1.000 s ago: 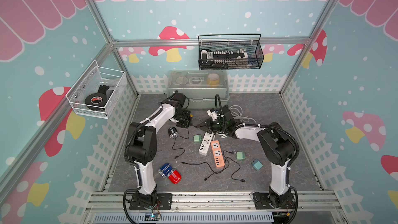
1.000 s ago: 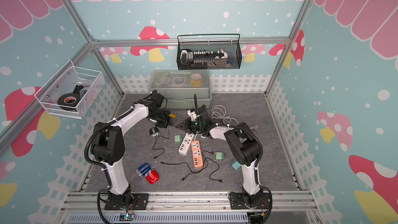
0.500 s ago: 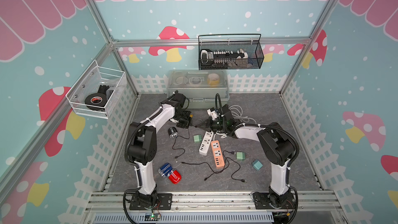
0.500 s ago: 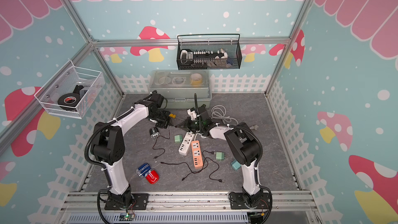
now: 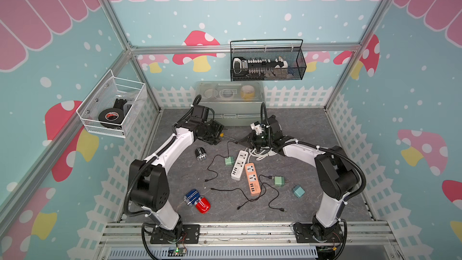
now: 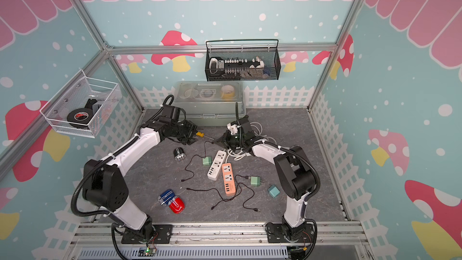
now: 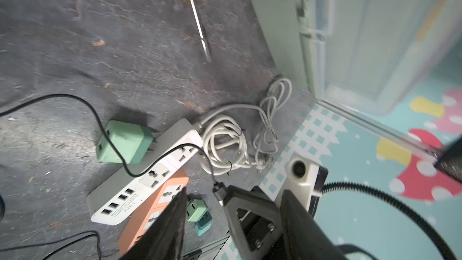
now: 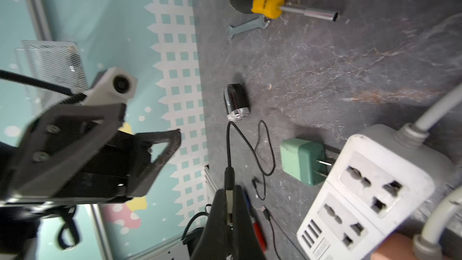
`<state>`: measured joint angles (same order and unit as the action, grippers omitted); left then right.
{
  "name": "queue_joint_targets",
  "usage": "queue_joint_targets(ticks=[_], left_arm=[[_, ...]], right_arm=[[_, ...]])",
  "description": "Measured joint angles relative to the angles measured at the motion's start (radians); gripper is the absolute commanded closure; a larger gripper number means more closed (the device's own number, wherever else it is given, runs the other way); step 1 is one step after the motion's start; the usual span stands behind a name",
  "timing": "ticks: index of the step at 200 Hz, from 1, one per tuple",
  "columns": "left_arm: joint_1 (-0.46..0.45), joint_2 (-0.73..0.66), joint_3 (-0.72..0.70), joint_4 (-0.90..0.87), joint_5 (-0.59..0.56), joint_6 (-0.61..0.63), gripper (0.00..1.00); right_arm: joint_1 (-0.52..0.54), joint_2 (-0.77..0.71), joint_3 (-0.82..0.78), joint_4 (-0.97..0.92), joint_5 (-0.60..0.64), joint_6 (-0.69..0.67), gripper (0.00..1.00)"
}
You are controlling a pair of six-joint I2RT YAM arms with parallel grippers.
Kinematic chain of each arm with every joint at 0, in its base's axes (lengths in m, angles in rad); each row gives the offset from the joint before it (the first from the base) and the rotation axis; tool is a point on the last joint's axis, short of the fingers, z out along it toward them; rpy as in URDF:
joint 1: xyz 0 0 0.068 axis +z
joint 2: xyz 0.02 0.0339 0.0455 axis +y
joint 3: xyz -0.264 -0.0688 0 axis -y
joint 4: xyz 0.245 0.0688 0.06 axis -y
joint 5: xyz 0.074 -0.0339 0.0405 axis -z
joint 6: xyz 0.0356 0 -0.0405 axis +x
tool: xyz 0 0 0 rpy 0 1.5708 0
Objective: Charge the electric shaver
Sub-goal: Pick up the charging cable from the center of the board.
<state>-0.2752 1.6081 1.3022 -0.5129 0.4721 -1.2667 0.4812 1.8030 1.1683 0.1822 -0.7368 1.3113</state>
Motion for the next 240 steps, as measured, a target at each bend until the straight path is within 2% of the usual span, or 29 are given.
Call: queue_joint_targets(ticks=[28, 54, 109, 157, 240], left_arm=[[-0.010, -0.060, -0.190, 0.310, 0.080, -0.056, 0.38], [-0.033, -0.031, -0.251, 0.504, 0.116, -0.118, 0.40], [-0.048, 0.006, -0.280, 0.770, 0.159, -0.207, 0.60], [-0.048, 0.051, -0.288, 0.842, 0.176, -0.248, 0.74], [-0.048, 0.056, -0.286, 0.858, 0.235, -0.243, 0.77]], right_arm=[[-0.028, -0.025, -0.026, 0.128, -0.047, 0.157, 1.00], [-0.030, -0.017, -0.072, 0.271, -0.072, 0.331, 1.00], [-0.036, -0.006, -0.082, 0.434, -0.085, 0.522, 1.00], [-0.037, 0.005, -0.093, 0.522, -0.084, 0.606, 1.00], [-0.050, 0.048, -0.095, 0.569, -0.099, 0.656, 1.00]])
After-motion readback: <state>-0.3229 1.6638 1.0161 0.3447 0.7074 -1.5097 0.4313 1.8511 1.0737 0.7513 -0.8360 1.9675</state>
